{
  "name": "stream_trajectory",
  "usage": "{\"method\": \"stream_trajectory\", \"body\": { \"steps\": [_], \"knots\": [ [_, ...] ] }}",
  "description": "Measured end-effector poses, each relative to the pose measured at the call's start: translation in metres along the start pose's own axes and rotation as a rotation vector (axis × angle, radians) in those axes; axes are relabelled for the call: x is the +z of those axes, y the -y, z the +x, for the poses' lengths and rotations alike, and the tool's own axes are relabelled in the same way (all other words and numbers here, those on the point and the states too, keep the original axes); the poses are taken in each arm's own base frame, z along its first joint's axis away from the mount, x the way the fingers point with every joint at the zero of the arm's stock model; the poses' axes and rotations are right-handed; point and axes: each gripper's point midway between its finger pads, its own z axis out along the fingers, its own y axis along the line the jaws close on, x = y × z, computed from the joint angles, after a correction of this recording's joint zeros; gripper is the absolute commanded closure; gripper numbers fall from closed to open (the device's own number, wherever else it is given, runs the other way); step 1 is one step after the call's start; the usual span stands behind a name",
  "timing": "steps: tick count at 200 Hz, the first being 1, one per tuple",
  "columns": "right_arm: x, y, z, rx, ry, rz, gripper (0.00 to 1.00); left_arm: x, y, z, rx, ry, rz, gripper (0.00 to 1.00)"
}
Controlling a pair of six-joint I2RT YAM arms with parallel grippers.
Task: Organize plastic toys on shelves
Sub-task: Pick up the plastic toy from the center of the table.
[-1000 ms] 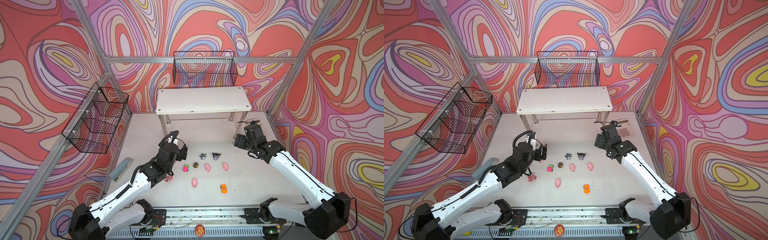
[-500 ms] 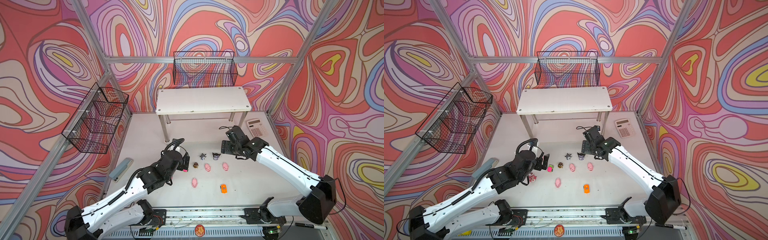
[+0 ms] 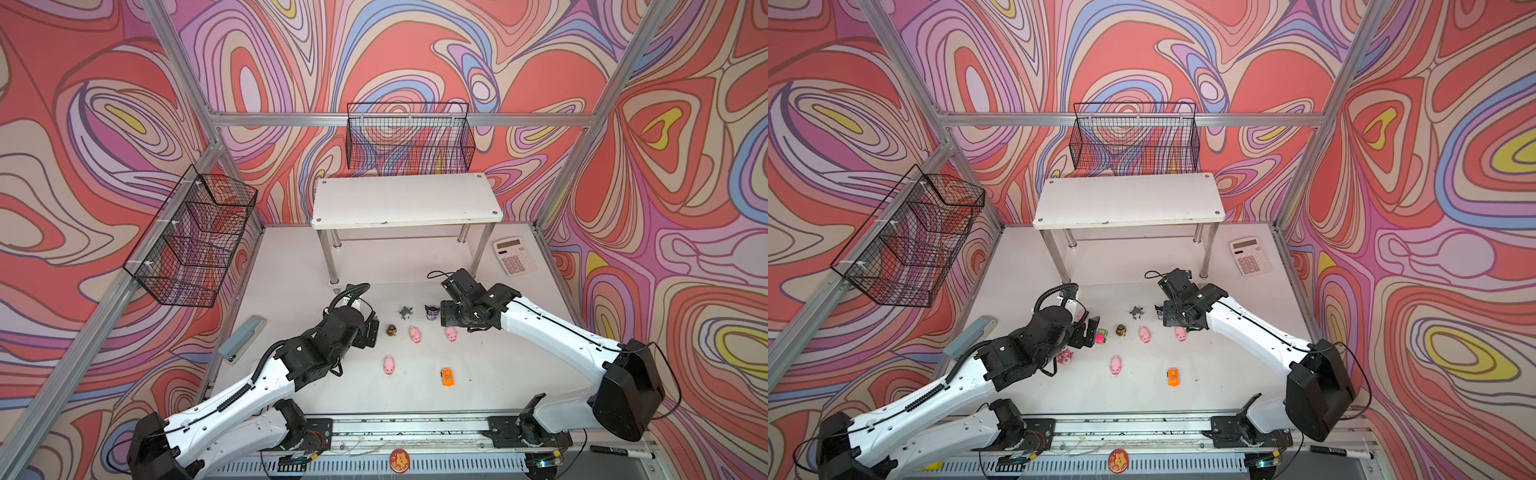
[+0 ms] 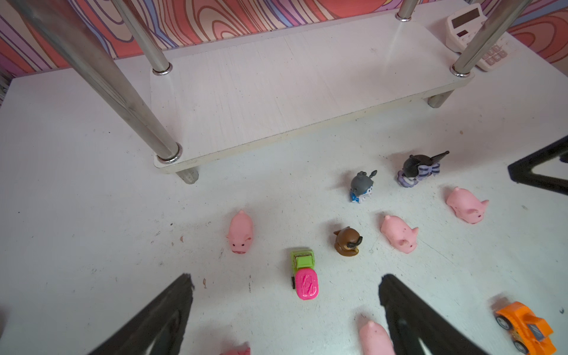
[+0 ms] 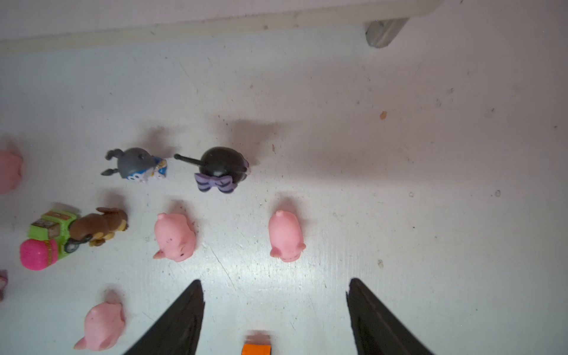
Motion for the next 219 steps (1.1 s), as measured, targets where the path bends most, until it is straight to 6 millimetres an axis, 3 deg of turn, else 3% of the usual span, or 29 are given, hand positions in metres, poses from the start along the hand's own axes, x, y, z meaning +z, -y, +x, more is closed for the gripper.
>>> {"method": "stream_trajectory", "body": {
  "steps": [48, 139, 219],
  "knots": [
    [0.021, 0.004, 0.022, -0.029, -0.043, -0.008, 0.26, -0.001, 0.005, 0.002, -0.002, -0.01, 0.035, 0.02],
    [0.056, 0.002, 0.033, -0.063, -0.074, -0.019, 0.3, -0.006, 0.01, 0.008, -0.008, -0.01, 0.085, 0.02],
    [0.07, 0.005, 0.029, -0.054, -0.081, -0.042, 0.36, -0.001, 0.013, 0.01, 0.0, -0.021, 0.093, 0.02]
  ]
}}
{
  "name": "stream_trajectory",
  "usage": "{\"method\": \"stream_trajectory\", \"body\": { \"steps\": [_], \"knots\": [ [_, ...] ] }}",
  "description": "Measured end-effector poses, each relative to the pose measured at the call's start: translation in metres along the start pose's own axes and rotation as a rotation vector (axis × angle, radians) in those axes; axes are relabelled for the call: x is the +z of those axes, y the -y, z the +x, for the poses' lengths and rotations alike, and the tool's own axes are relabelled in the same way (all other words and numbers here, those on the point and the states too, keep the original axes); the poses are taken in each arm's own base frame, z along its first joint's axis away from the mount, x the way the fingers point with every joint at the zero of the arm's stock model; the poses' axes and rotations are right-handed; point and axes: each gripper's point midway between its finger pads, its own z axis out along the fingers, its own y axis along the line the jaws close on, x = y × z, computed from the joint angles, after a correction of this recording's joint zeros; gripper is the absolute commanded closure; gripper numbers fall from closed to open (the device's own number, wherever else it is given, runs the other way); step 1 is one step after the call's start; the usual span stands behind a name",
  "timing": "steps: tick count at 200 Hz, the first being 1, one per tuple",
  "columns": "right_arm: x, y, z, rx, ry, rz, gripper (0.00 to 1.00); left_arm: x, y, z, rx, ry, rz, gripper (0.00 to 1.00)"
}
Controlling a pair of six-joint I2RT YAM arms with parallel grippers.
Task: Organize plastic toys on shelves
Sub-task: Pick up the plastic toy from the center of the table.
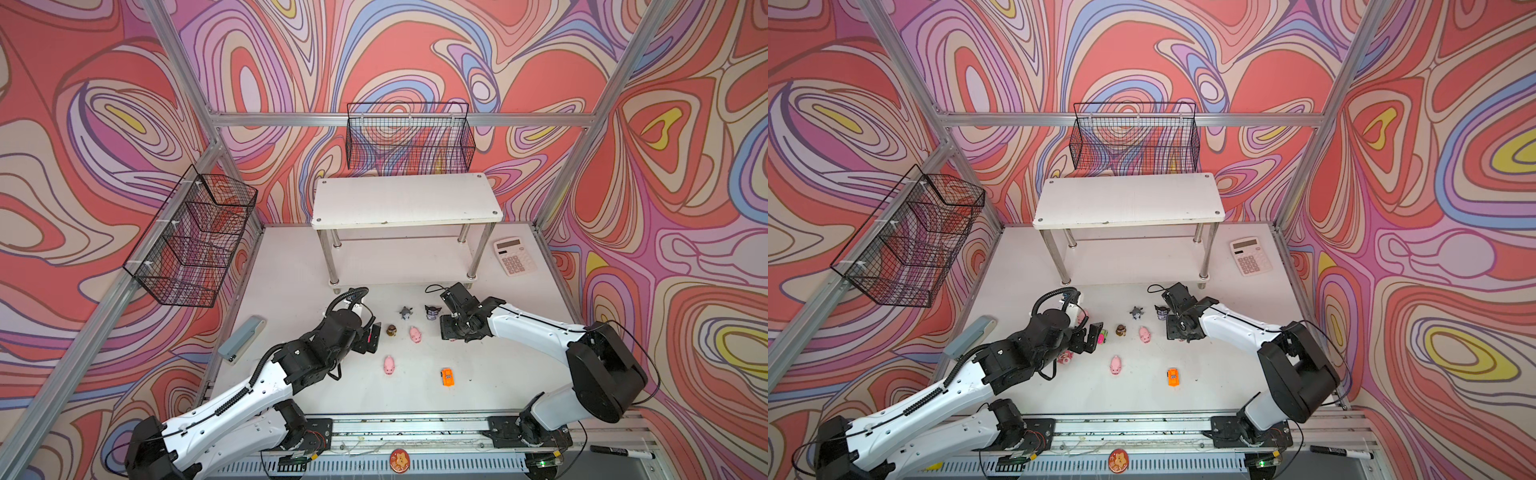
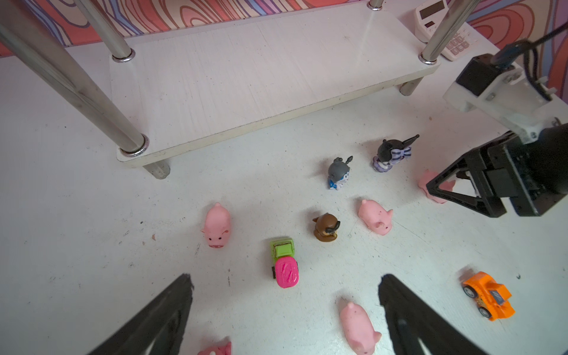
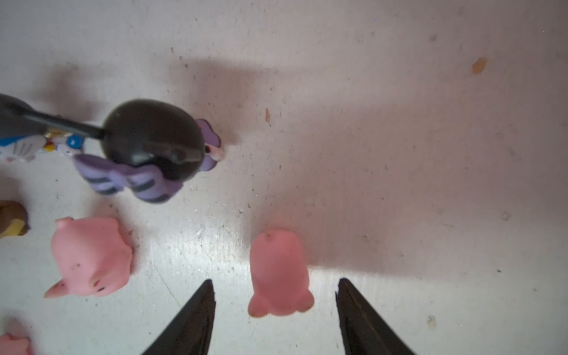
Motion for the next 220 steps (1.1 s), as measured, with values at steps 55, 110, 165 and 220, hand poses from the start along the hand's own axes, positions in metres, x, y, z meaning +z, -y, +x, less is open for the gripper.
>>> {"method": "stream_trajectory", "body": {
  "steps": [55, 110, 165, 220],
  "knots": [
    [0.006, 0.001, -0.001, -0.001, -0.008, -0.006, 0.43, 0.003, 0.002, 0.001, 0.01, -0.005, 0.002, 0.02],
    [0.015, 0.003, 0.002, 0.004, -0.032, -0.008, 0.47, 0.003, 0.005, 0.0, 0.022, -0.004, 0.019, 0.02],
    [0.017, 0.002, 0.0, 0.006, -0.029, -0.016, 0.53, 0.005, 0.009, 0.001, 0.026, -0.011, 0.039, 0.02],
    [0.02, 0.003, 0.002, 0.006, -0.042, -0.013, 0.59, 0.008, 0.01, 0.004, 0.036, -0.024, 0.04, 0.02]
  ]
}}
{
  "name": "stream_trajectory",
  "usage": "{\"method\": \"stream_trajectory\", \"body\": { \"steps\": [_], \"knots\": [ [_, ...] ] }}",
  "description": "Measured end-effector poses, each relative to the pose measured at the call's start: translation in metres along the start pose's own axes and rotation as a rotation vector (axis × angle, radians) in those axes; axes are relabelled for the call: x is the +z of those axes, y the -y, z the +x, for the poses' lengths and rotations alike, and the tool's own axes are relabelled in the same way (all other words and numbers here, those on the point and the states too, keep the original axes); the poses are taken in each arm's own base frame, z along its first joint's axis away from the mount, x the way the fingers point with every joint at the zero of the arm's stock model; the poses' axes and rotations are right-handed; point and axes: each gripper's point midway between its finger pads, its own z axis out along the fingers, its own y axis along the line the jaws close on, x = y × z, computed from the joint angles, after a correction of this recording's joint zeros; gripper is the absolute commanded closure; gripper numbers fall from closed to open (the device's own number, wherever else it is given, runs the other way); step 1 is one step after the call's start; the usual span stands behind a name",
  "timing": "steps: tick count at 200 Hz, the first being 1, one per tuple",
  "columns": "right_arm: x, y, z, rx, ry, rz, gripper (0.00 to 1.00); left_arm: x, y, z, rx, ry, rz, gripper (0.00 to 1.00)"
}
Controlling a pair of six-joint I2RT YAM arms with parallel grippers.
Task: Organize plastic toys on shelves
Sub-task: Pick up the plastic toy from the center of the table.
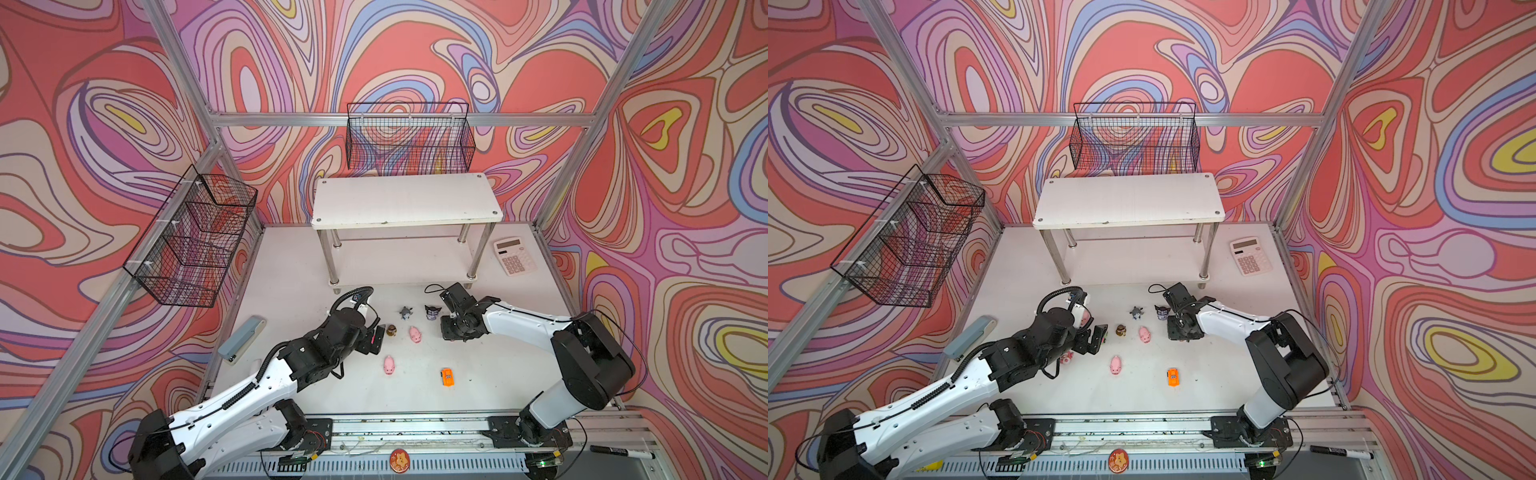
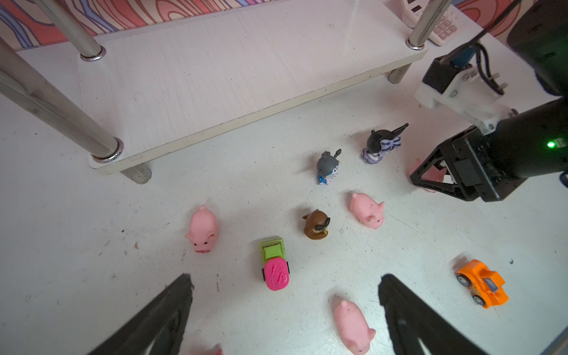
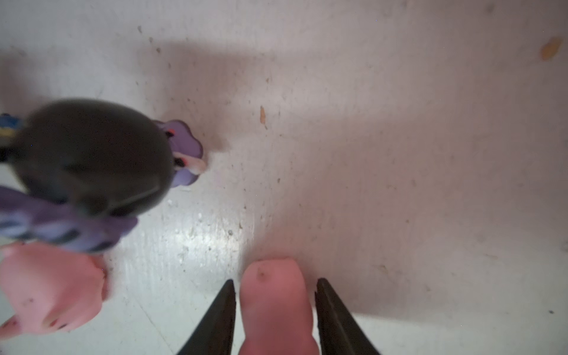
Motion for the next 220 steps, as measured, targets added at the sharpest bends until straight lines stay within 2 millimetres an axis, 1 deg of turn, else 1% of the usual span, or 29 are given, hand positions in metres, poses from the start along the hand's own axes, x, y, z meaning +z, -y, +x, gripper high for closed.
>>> {"method": "stream_trajectory", "body": {
  "steps": [21, 46, 70, 104, 126, 146, 164, 192, 199, 202, 220],
  "knots": [
    [0.0, 0.001, 0.001, 0.002, -0.002, 0.002, 0.63, 0.0, 0.0, 0.0, 0.0, 0.0, 0.0, 0.02],
    [0.0, 0.001, 0.002, 0.001, -0.007, 0.004, 0.65, -0.001, 0.0, 0.0, -0.001, 0.002, 0.0, 0.02],
    [0.0, 0.002, 0.002, 0.002, -0.009, 0.006, 0.7, -0.002, 0.0, -0.002, -0.002, 0.008, 0.002, 0.02],
    [-0.003, 0.004, 0.007, 0.0, -0.027, 0.015, 0.7, -0.003, 0.0, -0.003, -0.004, 0.014, 0.004, 0.02],
    [-0.01, 0.007, 0.01, -0.001, -0.037, 0.024, 0.7, -0.005, 0.0, -0.005, -0.005, 0.023, 0.007, 0.02],
    [-0.023, 0.007, 0.008, -0.003, -0.028, 0.025, 0.7, -0.007, 0.0, -0.006, -0.002, 0.03, 0.009, 0.02],
    [-0.041, 0.004, -0.002, -0.007, 0.001, 0.016, 0.7, -0.007, 0.0, -0.006, -0.002, 0.03, 0.01, 0.02],
    [-0.079, -0.005, -0.026, -0.017, 0.078, -0.015, 0.71, -0.008, 0.0, -0.008, -0.002, 0.033, 0.011, 0.02],
    [-0.091, -0.008, -0.033, -0.019, 0.101, -0.025, 0.71, -0.008, 0.001, -0.009, -0.003, 0.036, 0.012, 0.02],
    [-0.093, -0.008, -0.034, -0.02, 0.104, -0.026, 0.71, -0.008, 0.001, -0.01, -0.003, 0.037, 0.013, 0.02],
    [-0.119, -0.013, -0.048, -0.026, 0.149, -0.044, 0.71, -0.01, 0.003, -0.014, -0.005, 0.046, 0.019, 0.02]
  ]
}}
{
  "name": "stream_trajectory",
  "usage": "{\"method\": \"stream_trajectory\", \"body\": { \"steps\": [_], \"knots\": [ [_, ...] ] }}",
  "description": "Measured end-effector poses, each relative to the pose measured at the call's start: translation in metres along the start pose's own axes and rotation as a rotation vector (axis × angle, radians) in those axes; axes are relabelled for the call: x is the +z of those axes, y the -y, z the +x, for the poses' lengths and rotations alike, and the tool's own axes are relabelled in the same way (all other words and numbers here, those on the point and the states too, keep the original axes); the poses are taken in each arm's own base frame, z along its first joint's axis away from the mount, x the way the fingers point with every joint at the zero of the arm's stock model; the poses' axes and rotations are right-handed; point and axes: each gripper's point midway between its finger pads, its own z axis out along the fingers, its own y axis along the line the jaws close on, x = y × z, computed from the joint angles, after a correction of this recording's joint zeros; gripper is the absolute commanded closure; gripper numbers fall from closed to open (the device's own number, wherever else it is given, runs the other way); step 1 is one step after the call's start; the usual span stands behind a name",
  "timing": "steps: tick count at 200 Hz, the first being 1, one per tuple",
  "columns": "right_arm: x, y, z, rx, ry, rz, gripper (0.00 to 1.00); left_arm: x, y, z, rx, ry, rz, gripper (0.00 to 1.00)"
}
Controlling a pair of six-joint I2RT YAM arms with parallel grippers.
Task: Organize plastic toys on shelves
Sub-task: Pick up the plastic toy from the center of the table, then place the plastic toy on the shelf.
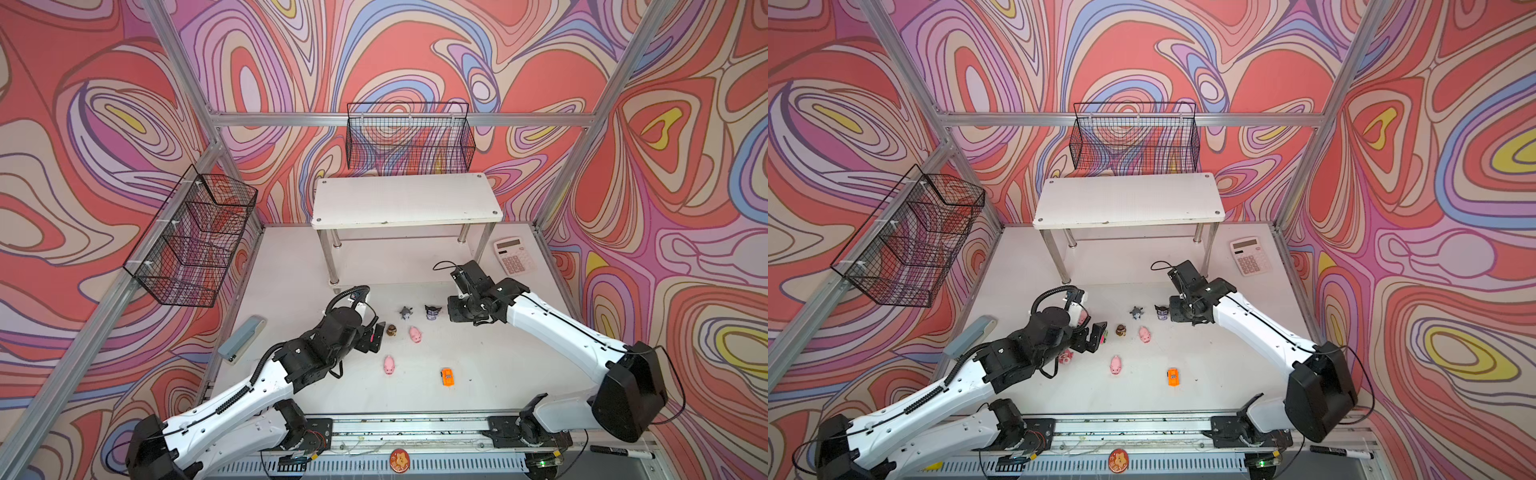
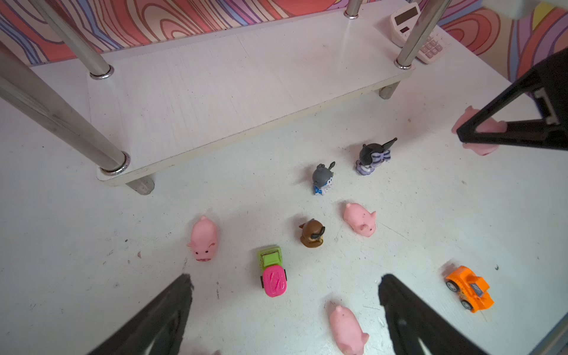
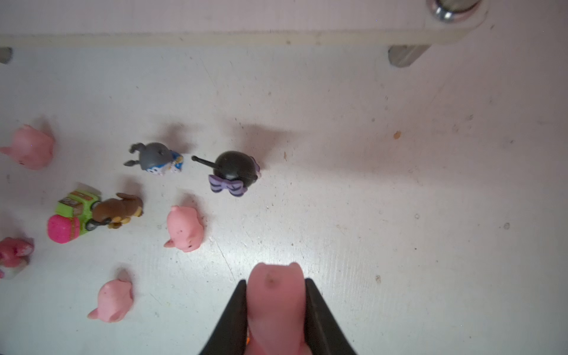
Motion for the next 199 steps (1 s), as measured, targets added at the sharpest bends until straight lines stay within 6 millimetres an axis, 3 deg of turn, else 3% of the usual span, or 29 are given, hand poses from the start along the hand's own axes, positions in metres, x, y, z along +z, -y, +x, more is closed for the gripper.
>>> {"method": "stream_trajectory", "body": {
  "steps": [58, 104, 162, 199],
  "knots": [
    [-0.081, -0.011, -0.047, -0.023, 0.136, -0.036, 0.71, 0.0, 0.008, -0.019, 0.015, 0.026, 0.02, 0.01],
    [-0.14, -0.016, -0.074, -0.03, 0.237, -0.058, 0.71, -0.004, 0.022, -0.051, 0.032, 0.068, 0.056, 0.01],
    [-0.19, -0.018, -0.117, -0.06, 0.368, -0.027, 0.7, -0.013, 0.037, -0.086, 0.074, 0.123, 0.105, 0.0],
    [-0.199, -0.023, -0.153, -0.094, 0.435, 0.023, 0.71, -0.013, 0.047, -0.097, 0.098, 0.13, 0.136, 0.0]
  ]
}}
